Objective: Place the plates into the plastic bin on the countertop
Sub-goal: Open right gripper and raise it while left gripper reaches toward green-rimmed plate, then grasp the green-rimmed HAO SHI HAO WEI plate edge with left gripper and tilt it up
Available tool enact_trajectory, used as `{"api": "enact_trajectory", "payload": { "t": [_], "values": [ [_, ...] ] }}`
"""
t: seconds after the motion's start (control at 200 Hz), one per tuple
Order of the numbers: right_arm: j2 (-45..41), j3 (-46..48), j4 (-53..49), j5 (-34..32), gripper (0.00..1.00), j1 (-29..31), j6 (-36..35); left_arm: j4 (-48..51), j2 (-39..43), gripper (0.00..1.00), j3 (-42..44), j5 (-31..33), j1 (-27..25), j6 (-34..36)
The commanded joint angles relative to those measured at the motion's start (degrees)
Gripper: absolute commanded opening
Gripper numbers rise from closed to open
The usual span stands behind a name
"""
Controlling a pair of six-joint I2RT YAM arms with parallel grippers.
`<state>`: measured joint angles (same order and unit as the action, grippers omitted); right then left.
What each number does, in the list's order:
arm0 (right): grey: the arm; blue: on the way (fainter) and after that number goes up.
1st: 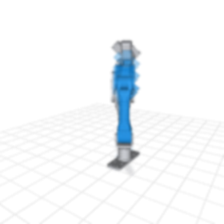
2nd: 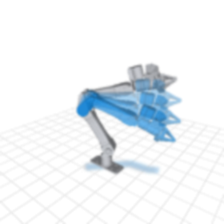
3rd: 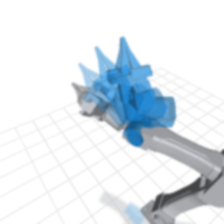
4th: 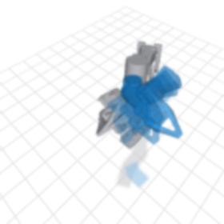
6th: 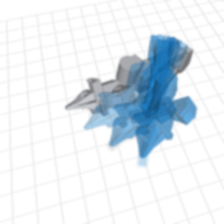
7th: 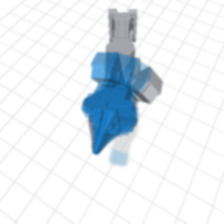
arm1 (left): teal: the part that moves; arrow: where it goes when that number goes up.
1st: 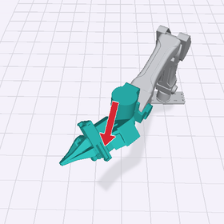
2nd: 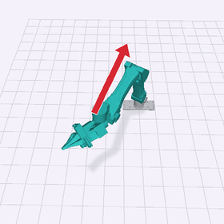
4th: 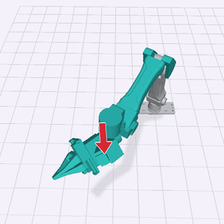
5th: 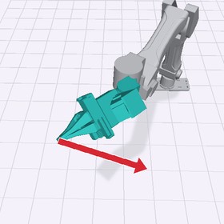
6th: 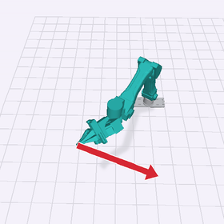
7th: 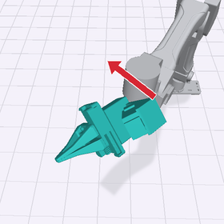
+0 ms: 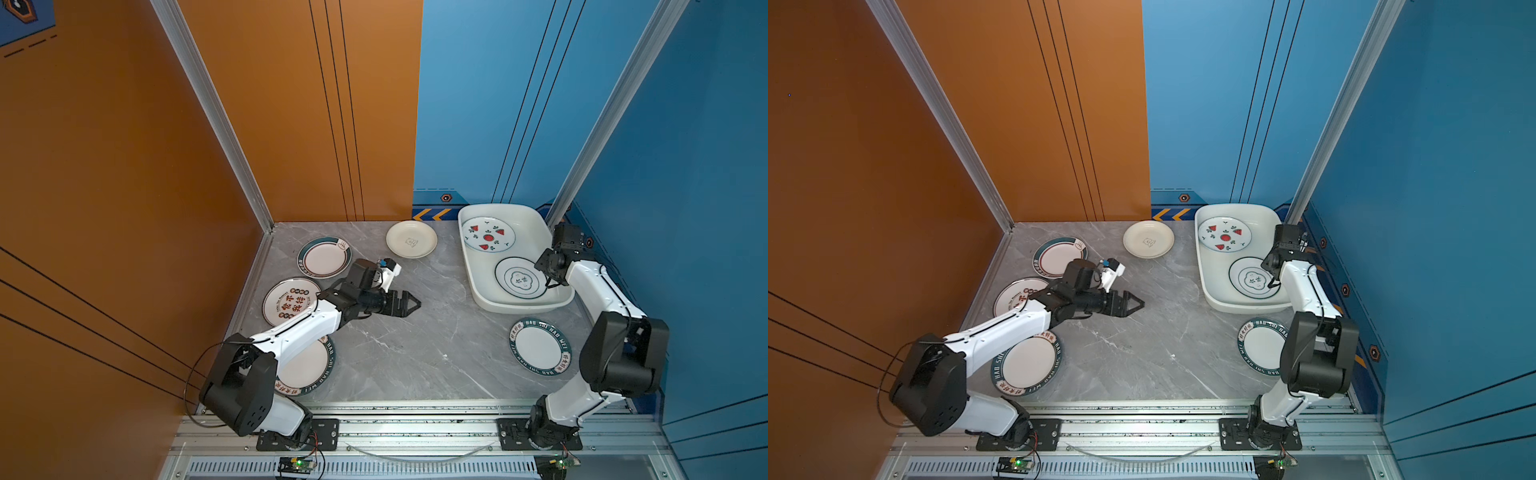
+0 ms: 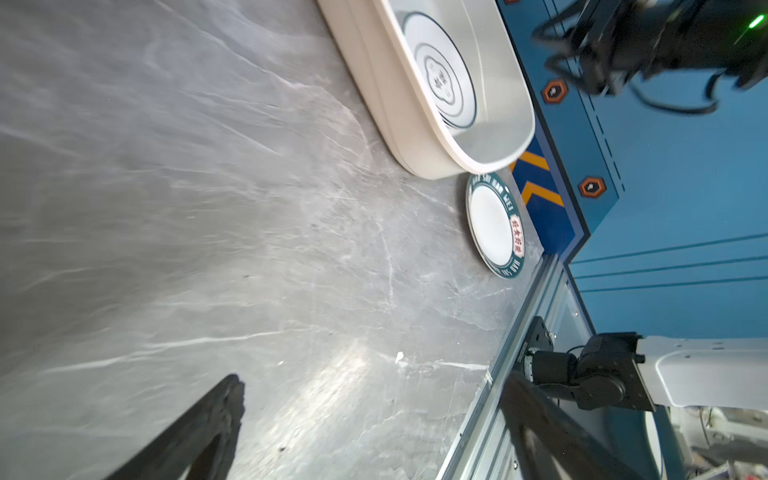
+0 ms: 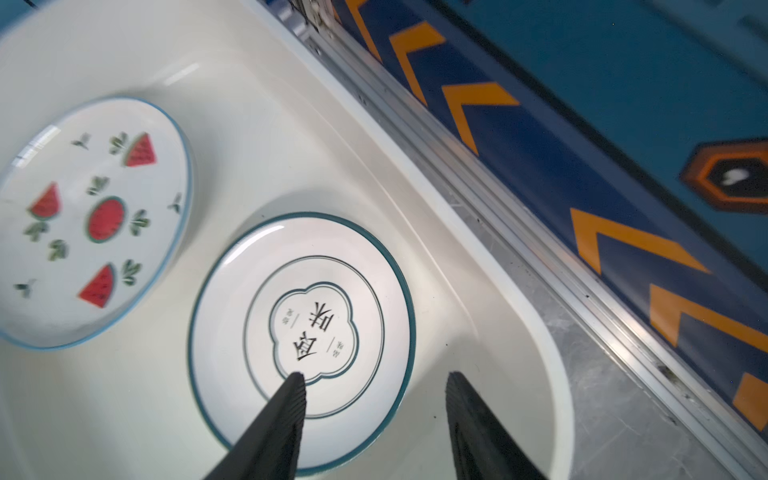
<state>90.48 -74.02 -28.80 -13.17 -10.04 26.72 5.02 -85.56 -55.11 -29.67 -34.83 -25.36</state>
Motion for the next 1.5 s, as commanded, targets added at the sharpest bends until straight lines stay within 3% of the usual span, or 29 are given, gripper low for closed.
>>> {"api": "enact_trajectory", "payload": {
  "t": [0.0, 0.275, 0.766, 0.981, 1.357, 1.422, 1.497],
  "values": [
    [-4.5, 0.7, -3.9, -1.2, 0.57, 0.7, -1.2, -5.4, -5.9, 0.99, -2.1, 3.8, -6.1, -4.1],
    [-13.4, 1.2, -8.1, 2.7, 0.57, 1.2, -1.6, -13.8, -26.6, 0.97, -16.5, 8.5, -18.5, -14.2],
    [-17.0, 5.2, -6.7, 6.1, 0.56, -1.3, -1.1, -18.9, -46.2, 0.94, -34.2, 8.7, -26.0, -26.7],
    [-17.4, 5.2, -6.3, 7.4, 0.56, -1.9, -1.0, -20.1, -52.7, 0.88, -40.2, 6.5, -27.8, -30.3],
    [-18.1, 5.7, -5.6, 8.9, 0.56, -2.4, -0.3, -14.0, -56.1, 0.47, -45.6, 5.1, -29.2, -29.0],
    [-18.3, 5.7, -5.6, 9.1, 0.56, -2.4, -0.1, -11.9, -56.4, 0.47, -46.6, 5.4, -29.2, -28.7],
    [-18.7, 5.7, -5.6, 9.4, 0.56, -2.3, 0.0, -8.9, -56.9, 0.53, -47.7, 6.0, -29.2, -28.5]
  ]
}}
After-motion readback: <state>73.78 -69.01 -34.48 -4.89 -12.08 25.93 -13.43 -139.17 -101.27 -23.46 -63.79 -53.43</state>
